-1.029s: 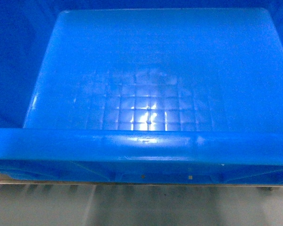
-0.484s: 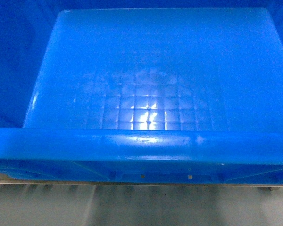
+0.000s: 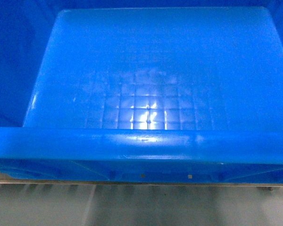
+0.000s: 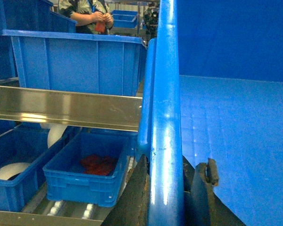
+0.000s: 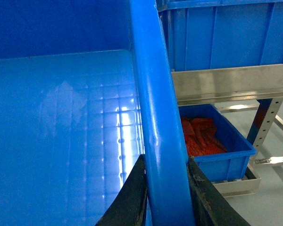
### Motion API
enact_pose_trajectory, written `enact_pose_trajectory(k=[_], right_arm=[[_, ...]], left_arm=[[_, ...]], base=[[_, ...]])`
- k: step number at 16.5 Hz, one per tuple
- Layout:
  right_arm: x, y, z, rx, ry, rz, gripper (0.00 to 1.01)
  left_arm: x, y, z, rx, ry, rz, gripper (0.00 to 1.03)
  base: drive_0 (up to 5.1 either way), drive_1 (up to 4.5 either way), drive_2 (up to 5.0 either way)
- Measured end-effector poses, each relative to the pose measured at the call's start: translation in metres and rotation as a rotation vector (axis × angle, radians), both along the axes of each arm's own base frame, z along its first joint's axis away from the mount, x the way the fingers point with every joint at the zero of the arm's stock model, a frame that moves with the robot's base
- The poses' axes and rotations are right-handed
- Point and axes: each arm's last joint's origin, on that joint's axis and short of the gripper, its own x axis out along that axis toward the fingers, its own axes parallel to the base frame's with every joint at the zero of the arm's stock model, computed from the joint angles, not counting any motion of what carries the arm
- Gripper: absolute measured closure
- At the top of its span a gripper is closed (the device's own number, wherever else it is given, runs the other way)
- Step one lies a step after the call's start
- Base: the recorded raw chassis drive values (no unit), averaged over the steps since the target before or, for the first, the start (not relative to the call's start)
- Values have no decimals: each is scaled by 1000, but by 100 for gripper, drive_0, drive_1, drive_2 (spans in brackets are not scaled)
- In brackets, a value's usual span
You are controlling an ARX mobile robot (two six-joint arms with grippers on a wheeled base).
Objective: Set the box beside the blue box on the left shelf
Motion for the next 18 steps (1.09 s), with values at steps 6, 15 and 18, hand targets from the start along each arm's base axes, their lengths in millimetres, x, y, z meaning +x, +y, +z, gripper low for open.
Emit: enact_pose_trajectory(k=[6, 15, 18], right_arm=[[0, 0, 0, 0, -4, -1, 87], [0, 0, 0, -1, 0, -1, 87], [0, 0, 0, -1, 0, -1, 87]], left_arm=[[0, 0, 0, 0, -4, -1, 93], [0, 0, 0, 0, -2, 0, 93], [0, 0, 0, 0, -1, 0, 93]], base=[[0, 0, 0], [0, 0, 0], [0, 0, 0]])
